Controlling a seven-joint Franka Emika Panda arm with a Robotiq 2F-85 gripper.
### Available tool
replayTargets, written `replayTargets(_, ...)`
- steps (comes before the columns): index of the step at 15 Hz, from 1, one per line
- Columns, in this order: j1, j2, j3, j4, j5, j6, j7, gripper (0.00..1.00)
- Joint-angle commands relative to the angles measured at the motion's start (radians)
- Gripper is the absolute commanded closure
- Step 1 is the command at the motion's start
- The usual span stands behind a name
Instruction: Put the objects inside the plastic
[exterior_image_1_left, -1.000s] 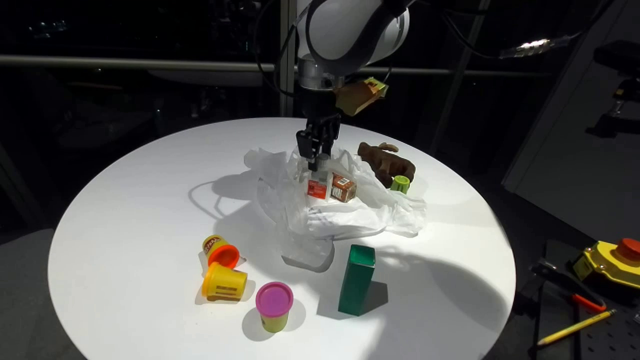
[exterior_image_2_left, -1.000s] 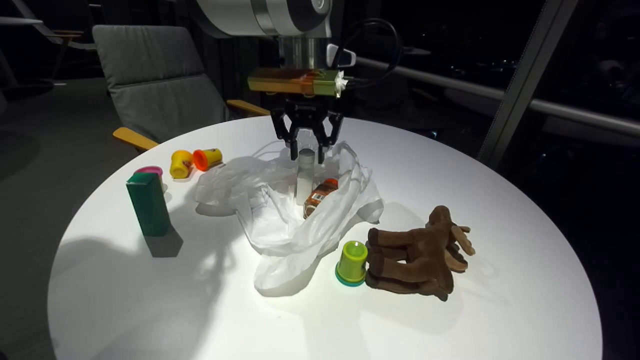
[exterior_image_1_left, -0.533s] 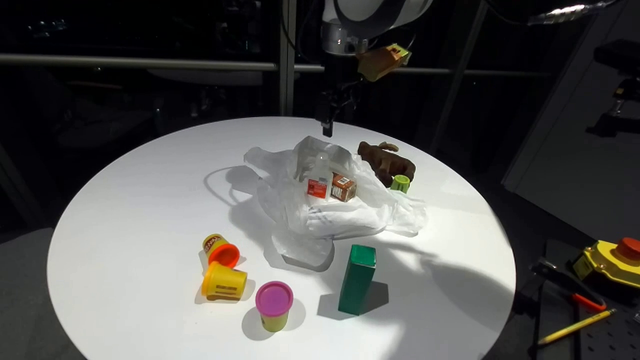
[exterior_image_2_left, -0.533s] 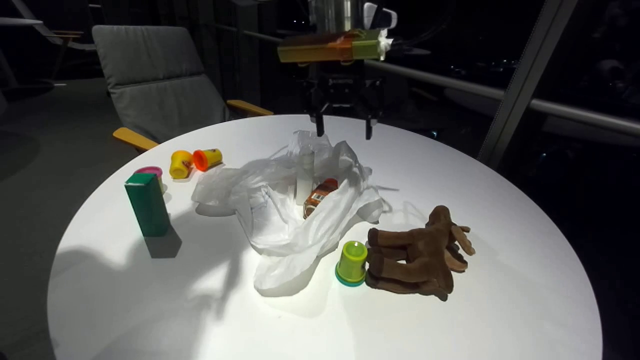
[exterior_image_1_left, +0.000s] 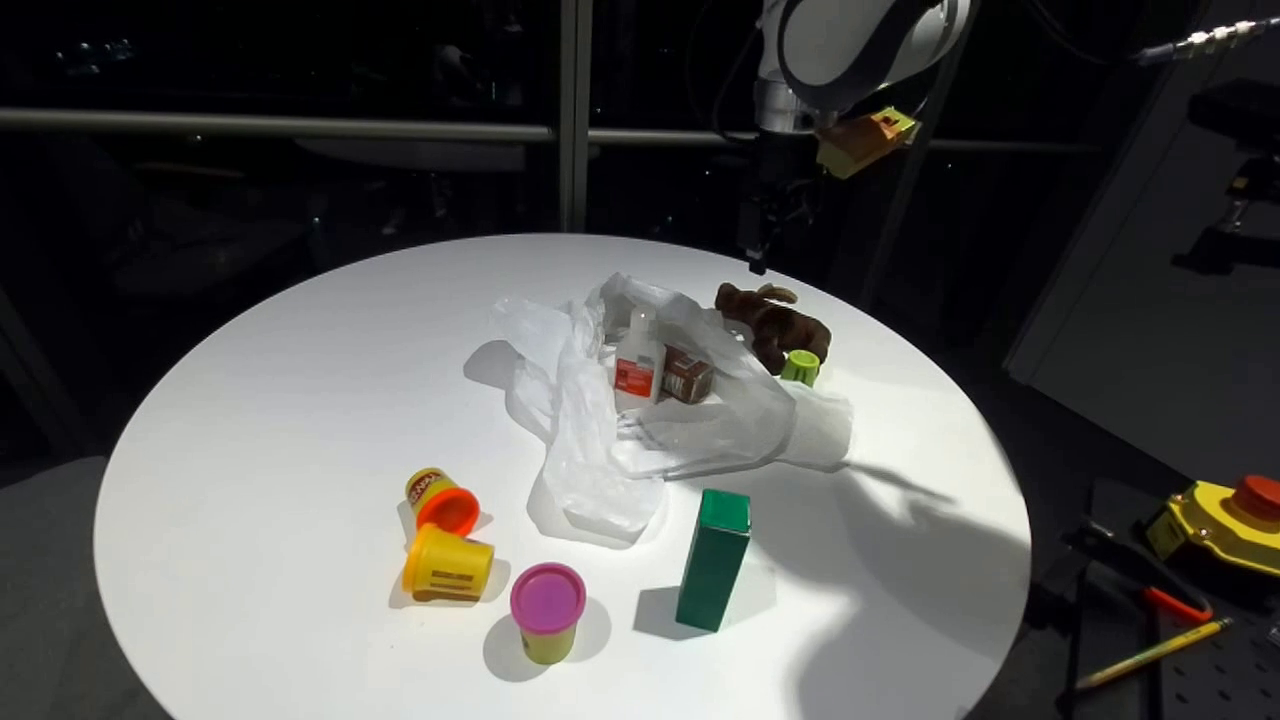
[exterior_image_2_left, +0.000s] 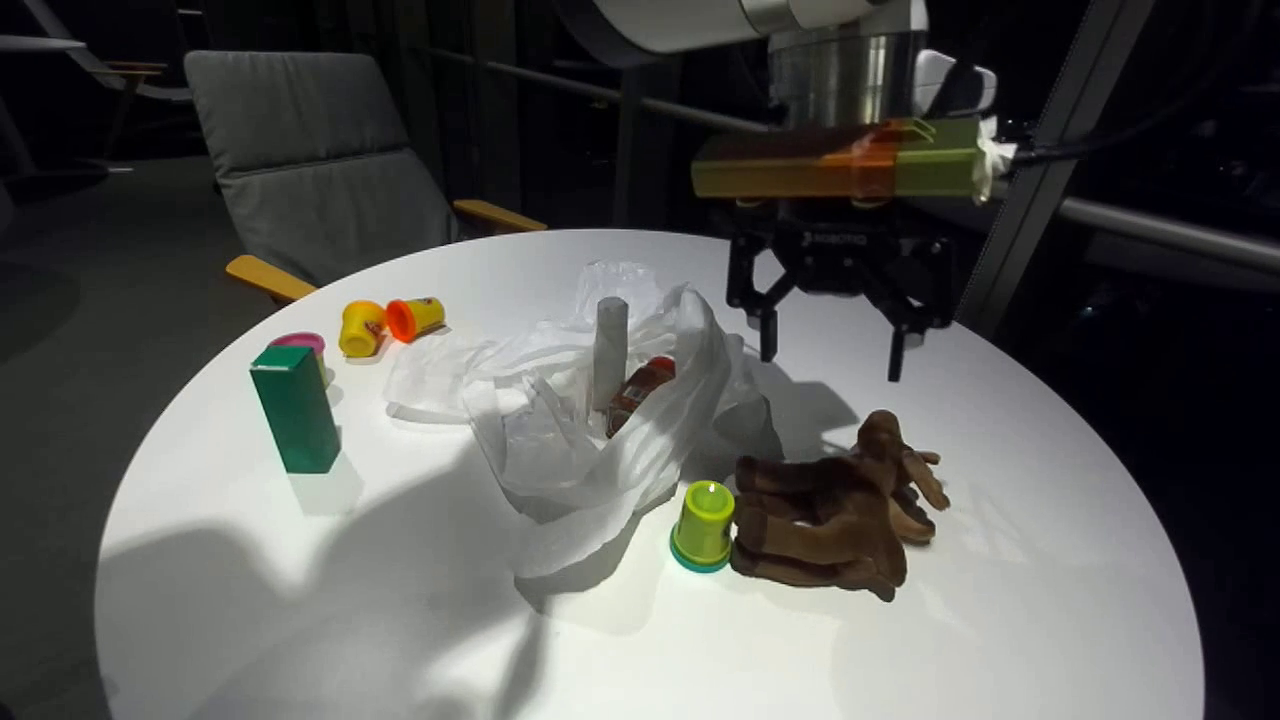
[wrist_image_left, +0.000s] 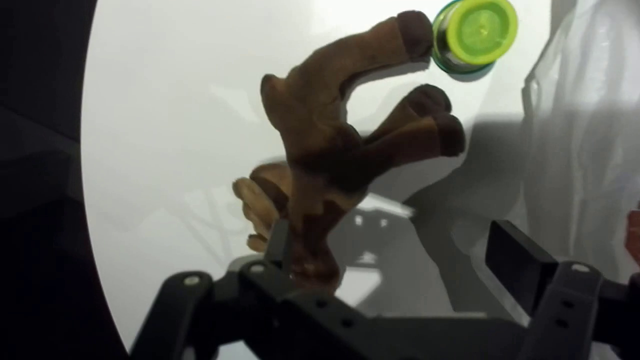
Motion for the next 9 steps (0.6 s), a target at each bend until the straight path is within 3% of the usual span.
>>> replayTargets(1, -0.048, 0.049, 0.003, 0.005, 0.022, 0.101, -0.011, 0.00)
replayTargets(9, -0.093, 0.189, 0.014, 0.107, 0.082, 0.139, -0.014, 0.00)
